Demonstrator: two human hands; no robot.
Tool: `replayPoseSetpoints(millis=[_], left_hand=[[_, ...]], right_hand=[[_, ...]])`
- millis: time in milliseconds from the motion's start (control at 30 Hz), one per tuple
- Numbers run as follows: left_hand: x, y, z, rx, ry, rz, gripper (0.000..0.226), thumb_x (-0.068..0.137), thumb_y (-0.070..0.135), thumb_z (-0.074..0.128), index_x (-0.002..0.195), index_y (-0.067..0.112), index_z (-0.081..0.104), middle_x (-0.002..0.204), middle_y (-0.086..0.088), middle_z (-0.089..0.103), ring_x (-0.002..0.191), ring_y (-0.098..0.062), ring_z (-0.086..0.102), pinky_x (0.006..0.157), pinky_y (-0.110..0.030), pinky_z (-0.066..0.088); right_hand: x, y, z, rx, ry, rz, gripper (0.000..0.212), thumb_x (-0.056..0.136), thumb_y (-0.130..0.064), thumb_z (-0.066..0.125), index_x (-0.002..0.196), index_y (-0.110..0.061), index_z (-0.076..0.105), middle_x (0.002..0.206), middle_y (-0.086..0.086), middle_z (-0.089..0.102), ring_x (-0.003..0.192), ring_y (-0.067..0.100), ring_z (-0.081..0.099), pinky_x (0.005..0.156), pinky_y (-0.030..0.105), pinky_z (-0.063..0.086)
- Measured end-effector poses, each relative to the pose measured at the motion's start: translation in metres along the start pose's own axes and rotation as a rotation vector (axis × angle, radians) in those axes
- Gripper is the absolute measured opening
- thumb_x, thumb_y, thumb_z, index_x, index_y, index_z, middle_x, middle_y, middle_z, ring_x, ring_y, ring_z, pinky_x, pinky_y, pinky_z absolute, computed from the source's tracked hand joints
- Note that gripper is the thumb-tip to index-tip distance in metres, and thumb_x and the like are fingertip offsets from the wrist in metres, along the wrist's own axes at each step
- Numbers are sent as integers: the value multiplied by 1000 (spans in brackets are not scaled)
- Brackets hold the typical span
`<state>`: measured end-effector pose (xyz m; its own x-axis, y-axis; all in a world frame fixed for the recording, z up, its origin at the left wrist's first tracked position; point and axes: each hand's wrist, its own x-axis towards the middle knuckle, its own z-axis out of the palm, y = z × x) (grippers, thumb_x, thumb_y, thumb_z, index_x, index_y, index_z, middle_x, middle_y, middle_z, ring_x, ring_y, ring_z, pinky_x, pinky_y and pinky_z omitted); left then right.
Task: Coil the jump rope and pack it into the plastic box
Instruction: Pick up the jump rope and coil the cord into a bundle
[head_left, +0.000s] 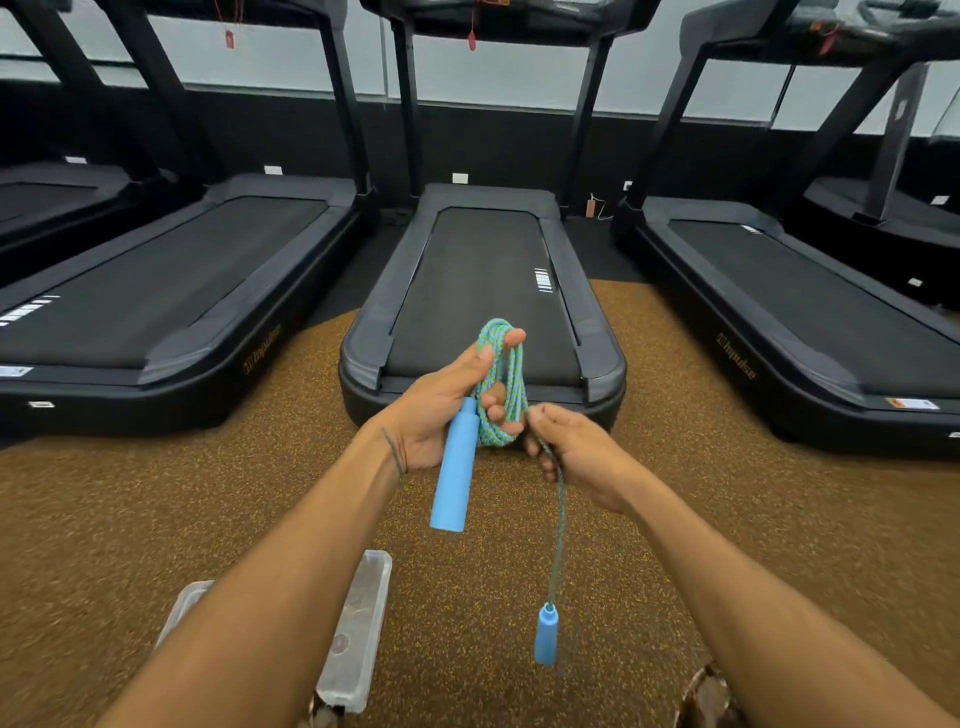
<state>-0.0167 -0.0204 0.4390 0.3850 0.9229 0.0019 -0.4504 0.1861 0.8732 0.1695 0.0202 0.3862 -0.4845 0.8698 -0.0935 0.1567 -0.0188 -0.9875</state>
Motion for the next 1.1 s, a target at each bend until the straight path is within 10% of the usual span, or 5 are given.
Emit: replayPoseSetpoints(millis=[233,533,700,867,1100], left_hand=[[9,1,-3,20,175,104,37,105,37,43,141,33,53,66,-1,40,59,-14,49,96,-47,49],[12,-10,-7,391,247,36,36,105,37,43,140,41,50,74,-3,45,63,-10,53,60,-27,48],[7,-12,-4,406,181,-57,35,104,38,44,137,34,55,112,-9,63,70,-15,61,59,-29,54],[4,-10,4,418,144,-135,31,103,45,45,120,26,63,67,-4,59,54,-18,56,69,-39,54],[-2,-6,7,420,92,-257,47,101,52,46,70,20,60,62,-9,46,53,-21,50,71,-42,51]], right_hand=[[-17,11,14,-241,-131,41,28,103,-37,49,98,-22,72,69,-4,51,51,7,46,50,22,38],[-16,-39,21,-832,-158,-281,31,91,-42,67,79,-14,73,51,-10,46,50,2,44,51,22,29],[-8,-58,14,-791,-46,-404,19,82,-34,79,76,-16,72,68,-2,68,62,2,53,66,36,47],[1,-62,5,-759,116,-554,26,67,-29,89,76,-17,68,79,-2,58,75,15,58,72,38,49],[9,-60,-9,-760,249,-528,47,60,-42,91,90,-28,57,89,-7,50,78,5,48,67,18,40]])
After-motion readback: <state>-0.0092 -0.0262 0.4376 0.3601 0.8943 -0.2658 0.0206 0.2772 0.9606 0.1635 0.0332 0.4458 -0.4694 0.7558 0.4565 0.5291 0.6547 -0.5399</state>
